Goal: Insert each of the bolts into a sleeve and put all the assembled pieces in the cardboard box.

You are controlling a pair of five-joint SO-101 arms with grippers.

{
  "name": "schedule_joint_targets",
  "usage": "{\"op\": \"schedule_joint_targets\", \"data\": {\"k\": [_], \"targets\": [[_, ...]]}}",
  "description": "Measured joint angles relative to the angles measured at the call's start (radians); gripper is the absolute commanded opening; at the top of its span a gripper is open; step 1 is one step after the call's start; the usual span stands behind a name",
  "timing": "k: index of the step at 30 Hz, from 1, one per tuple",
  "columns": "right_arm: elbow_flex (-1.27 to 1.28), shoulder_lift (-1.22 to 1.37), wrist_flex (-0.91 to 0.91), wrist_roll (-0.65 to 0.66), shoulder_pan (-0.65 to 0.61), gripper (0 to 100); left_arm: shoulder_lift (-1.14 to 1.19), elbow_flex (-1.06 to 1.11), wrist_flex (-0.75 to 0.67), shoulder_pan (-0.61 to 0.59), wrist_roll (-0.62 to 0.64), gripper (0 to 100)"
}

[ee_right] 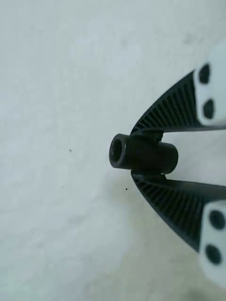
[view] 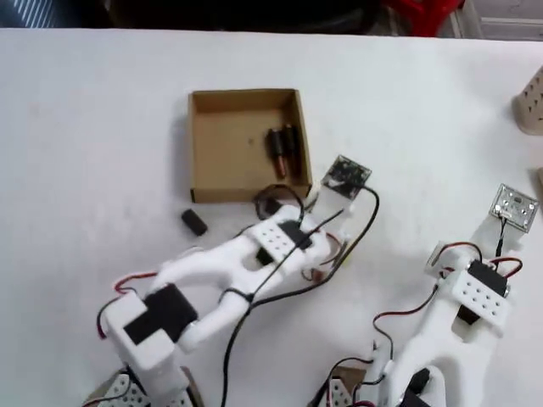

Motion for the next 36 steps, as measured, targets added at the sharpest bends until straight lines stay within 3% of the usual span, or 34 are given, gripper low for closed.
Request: {"op": "schedule_joint_targets", "data": {"k": [10,19,22,25,36], "targets": [[0.000,0.000,0.000,0.000,0.000,1.7,0.120,-0.201,0.227,-0.002,0.000,18],[0.000,0.000,0.000,0.000,0.000,1.7,0.327,-0.512,0.465,-0.003,0.061,18],[0.000,0.000,0.000,0.000,0.000,1.7,0.379,-0.597,0.531,-0.003,0.063,13],[0.000,0.000,0.000,0.000,0.000,1.7,0.399,-0.632,0.548,-0.006,0.081,1],[0.000,0.000,-0.021,0.000,-0.006,1.7,0.410,-0.652,0.565,-0.005,0.086,2]]}}
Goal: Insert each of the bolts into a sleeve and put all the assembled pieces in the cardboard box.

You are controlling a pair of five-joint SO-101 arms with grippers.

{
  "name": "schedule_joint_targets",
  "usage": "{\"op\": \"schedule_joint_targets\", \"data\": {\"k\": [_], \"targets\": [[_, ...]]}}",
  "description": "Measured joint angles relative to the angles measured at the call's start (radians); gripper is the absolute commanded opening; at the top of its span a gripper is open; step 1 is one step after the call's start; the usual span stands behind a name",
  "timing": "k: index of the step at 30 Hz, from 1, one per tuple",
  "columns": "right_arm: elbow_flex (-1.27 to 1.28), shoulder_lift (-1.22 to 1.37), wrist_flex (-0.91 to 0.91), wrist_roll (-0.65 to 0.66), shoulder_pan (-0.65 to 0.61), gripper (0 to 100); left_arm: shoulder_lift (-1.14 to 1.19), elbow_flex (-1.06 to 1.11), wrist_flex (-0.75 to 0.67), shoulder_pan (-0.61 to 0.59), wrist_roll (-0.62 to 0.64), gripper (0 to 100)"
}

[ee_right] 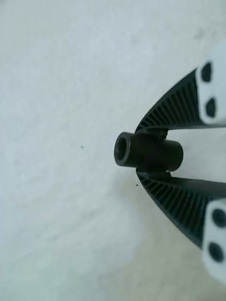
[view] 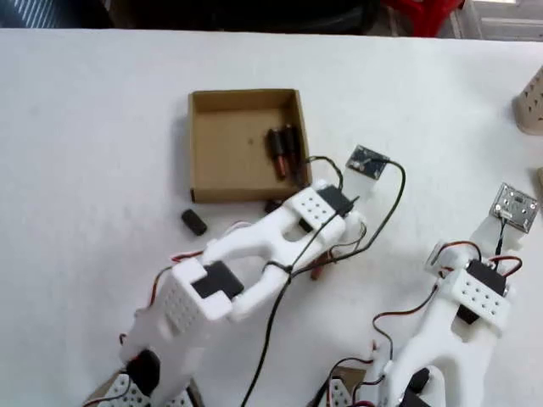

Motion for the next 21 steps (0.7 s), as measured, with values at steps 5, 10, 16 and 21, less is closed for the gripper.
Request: {"op": "schedule_joint_targets", "data": {"k": [5,10,16,21], "targets": [[0.006,0.000,0.000,0.000,0.000,1.7,-0.068,0.064,0.023,-0.005,-0.038,2],[0.006,0.000,0.000,0.000,-0.008,1.7,-0.256,0.298,-0.046,-0.015,-0.054,2],[0.011,0.000,0.000,0.000,-0.040,1.7,-0.569,0.628,-0.227,-0.018,-0.155,2],[0.011,0.000,0.000,0.000,-0.051,1.7,-0.809,0.858,-0.342,-0.020,-0.235,2]]}}
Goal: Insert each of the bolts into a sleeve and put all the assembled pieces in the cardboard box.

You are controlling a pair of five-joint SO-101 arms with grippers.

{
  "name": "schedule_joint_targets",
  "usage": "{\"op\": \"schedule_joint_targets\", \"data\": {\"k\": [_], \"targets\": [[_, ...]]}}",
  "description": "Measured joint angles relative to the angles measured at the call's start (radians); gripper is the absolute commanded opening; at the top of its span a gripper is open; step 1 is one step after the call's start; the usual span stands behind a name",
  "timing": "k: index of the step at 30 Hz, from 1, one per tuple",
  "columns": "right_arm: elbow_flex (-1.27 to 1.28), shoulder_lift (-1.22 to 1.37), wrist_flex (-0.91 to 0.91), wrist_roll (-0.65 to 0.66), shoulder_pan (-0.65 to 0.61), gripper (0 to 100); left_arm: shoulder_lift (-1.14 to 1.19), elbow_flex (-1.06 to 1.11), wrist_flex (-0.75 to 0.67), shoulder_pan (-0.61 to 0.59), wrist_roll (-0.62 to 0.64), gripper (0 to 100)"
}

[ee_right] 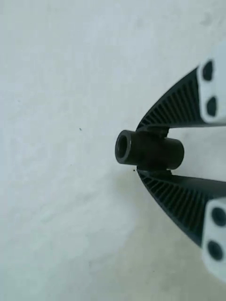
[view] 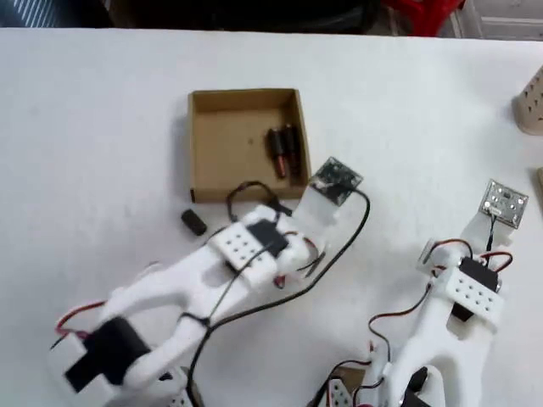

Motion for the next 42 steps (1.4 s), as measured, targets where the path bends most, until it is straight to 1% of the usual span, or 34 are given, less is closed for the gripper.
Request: {"op": "schedule_joint_targets", "data": {"k": [5,9,13,22,25,30,37,39,42], "targets": [[0.025,0.000,0.000,0.000,-0.084,1.7,-0.250,0.199,-0.078,-0.015,-0.028,2],[0.025,0.000,0.000,0.000,-0.144,1.7,-0.476,0.321,-0.104,-0.100,-0.029,2],[0.025,0.000,0.000,0.000,-0.229,1.7,-0.703,0.437,-0.104,-0.273,-0.029,2],[0.025,0.000,0.000,0.000,-0.499,1.7,-1.175,0.784,-0.104,-0.752,-0.026,2],[0.025,-0.003,0.000,0.000,-0.583,1.7,-1.309,0.876,-0.104,-0.842,-0.028,2],[0.025,-0.109,0.000,0.000,-0.732,1.7,-1.448,0.990,-0.104,-0.873,-0.028,2],[0.025,-0.265,0.000,0.000,-0.985,1.7,-1.517,1.011,-0.104,-0.873,-0.029,2],[0.040,-0.276,-0.028,0.000,-1.056,1.7,-1.517,1.011,-0.104,-0.873,-0.029,2],[0.106,-0.281,-0.138,0.000,-1.123,1.7,-1.517,1.011,-0.104,-0.873,-0.028,2]]}}
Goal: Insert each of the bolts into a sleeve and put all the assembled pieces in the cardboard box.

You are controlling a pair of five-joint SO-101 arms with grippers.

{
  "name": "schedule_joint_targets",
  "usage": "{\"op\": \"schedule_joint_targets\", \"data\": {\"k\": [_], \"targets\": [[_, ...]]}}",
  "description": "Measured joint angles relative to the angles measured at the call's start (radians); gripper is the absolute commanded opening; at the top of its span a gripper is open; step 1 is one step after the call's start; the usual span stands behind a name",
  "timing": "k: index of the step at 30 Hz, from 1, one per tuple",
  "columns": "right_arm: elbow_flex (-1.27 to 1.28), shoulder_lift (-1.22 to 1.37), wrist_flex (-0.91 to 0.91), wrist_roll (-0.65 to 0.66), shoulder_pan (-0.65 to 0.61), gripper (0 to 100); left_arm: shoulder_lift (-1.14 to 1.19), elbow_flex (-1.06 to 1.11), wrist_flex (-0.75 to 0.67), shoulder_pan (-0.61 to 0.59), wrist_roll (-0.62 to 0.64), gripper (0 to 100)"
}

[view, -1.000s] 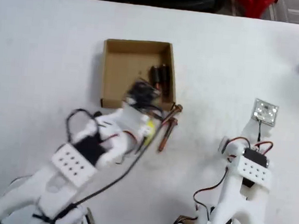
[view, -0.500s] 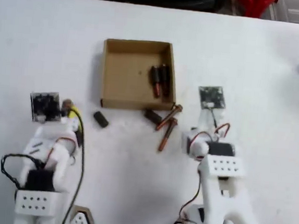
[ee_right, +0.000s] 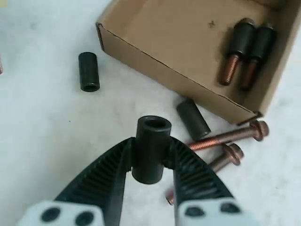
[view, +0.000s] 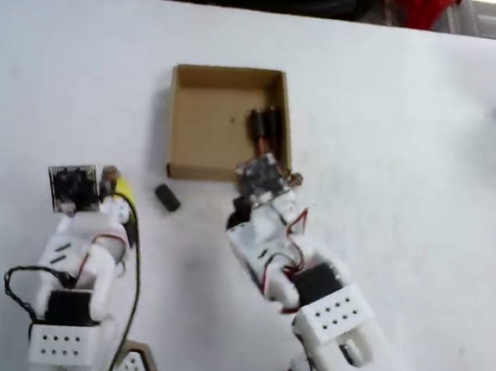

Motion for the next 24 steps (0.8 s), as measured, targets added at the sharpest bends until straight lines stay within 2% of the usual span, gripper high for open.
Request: {"op": "schedule_joint_targets", "data": {"k": [5,12,22,24], "targets": [[0.175,-0.006,-0.321,0.000,-0.061,1.7,0.000,0.000,0.000,0.000,0.000,2],[0.344,-0.006,-0.761,0.000,-0.068,1.7,0.000,0.000,0.000,0.000,0.000,2],[0.459,-0.011,-1.103,0.000,-0.068,1.6,0.000,0.000,0.000,0.000,0.000,2],[0.465,-0.009,-1.125,0.000,-0.066,1.6,0.000,0.000,0.000,0.000,0.000,2]]}}
